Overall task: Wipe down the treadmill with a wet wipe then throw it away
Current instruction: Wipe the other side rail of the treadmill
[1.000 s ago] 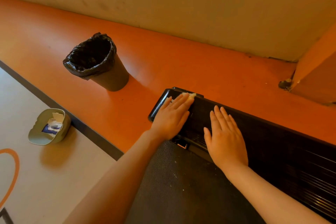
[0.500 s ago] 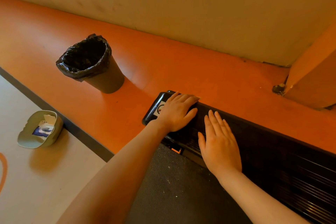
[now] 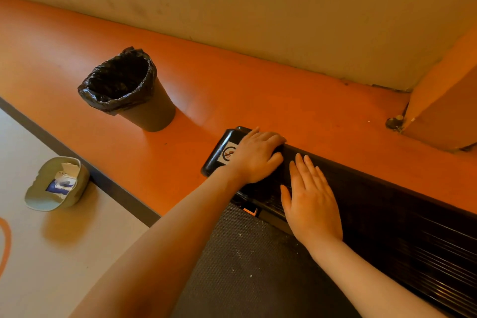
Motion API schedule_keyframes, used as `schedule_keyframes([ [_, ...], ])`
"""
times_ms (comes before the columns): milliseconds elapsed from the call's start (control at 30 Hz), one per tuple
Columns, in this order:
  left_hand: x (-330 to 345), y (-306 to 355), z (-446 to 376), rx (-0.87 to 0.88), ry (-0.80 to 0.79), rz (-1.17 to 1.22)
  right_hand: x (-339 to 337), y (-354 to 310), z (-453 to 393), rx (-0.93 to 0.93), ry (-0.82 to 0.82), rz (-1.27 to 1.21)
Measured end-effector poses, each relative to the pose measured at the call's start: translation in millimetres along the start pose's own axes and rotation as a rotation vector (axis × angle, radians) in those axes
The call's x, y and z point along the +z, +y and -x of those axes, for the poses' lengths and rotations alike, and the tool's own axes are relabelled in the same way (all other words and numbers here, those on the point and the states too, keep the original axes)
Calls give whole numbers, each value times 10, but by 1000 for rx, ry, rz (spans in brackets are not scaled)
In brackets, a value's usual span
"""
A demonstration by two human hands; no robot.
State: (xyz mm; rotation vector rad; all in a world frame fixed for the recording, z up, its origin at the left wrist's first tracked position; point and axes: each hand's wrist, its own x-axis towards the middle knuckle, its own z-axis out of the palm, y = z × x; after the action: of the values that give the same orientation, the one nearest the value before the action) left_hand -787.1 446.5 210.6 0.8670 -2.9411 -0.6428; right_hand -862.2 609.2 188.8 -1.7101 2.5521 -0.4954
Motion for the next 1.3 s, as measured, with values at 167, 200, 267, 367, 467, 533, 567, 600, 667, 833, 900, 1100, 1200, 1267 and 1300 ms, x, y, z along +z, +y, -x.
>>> schedule_keyframes([
  [167,63,-51,-23,30,5,-47,-19,15,14,0,-11,-8],
  [200,53,-79,-19,30,3,-64,-20,13,11,-1,-12,-10],
  [267,25,-134,-1,8,13,-89,-22,7,7,-1,-6,-6],
  [367,-40,-292,55,-89,32,-133,-22,-2,1,1,11,14],
  [467,-119,-487,89,-175,21,-187,-19,0,-4,-6,2,28],
  [533,-149,-573,86,-195,15,-205,-20,-1,-6,-3,0,32],
  [567,-150,-600,81,-202,19,-206,-21,0,-8,-3,0,33],
  [600,-144,-619,80,-214,24,-199,-21,0,-8,-5,1,34],
  [667,-110,-643,79,-250,32,-150,-20,0,-7,-8,0,35],
  [833,-37,-641,69,-355,53,-14,-27,-5,-9,-8,0,40],
  [900,-46,-632,53,-412,60,32,-25,-7,-7,-5,-1,42],
  [1100,-95,-664,-36,-589,44,181,-31,-15,-9,-1,-8,38],
  [1200,-75,-715,5,-673,84,362,-23,-8,-6,-5,-5,40],
  [1267,-82,-660,96,-689,122,433,-14,-3,-3,-5,-3,47],
  [1300,-90,-639,147,-702,130,454,-12,-3,-5,-7,-2,53],
])
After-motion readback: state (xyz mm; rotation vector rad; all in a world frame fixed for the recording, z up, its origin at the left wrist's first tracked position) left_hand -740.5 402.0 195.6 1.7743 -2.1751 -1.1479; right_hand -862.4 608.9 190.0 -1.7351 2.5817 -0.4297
